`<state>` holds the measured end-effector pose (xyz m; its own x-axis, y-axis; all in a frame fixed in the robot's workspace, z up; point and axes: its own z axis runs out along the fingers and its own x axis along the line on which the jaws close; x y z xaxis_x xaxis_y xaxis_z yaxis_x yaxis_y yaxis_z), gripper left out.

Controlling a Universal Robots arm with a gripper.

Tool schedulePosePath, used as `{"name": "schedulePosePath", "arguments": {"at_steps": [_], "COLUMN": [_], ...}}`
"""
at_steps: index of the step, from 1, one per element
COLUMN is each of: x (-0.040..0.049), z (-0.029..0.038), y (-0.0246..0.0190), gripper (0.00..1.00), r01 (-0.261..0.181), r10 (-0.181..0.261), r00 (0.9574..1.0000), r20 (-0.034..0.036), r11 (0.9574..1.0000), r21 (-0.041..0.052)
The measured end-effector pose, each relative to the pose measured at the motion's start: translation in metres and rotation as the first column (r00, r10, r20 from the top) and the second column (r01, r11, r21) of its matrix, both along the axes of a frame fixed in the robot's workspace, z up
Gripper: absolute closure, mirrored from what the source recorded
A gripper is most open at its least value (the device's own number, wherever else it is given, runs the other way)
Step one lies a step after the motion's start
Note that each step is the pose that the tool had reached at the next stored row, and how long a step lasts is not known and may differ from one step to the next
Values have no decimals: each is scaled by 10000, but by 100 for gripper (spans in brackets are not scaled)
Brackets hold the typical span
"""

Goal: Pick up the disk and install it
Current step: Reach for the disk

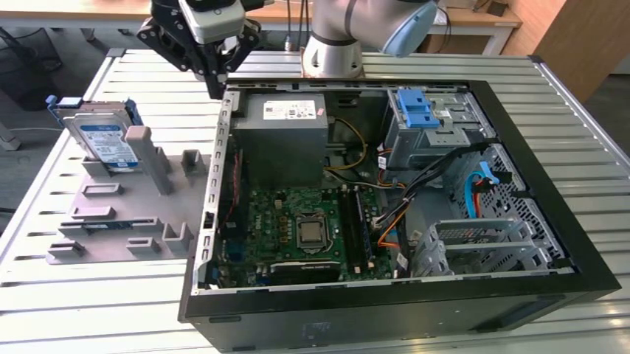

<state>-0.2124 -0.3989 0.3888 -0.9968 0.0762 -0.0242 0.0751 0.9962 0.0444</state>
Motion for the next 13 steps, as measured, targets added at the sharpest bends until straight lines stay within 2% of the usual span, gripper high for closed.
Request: {"name": "schedulePosePath", "arguments": {"at_steps": [13], "x": [-47], "z": [-3], "y": [0], "gripper": [89], "r01": [0], "r10": [0], "r00": [10000], "r20": [1], "r11": [10000], "r21": [0]}}
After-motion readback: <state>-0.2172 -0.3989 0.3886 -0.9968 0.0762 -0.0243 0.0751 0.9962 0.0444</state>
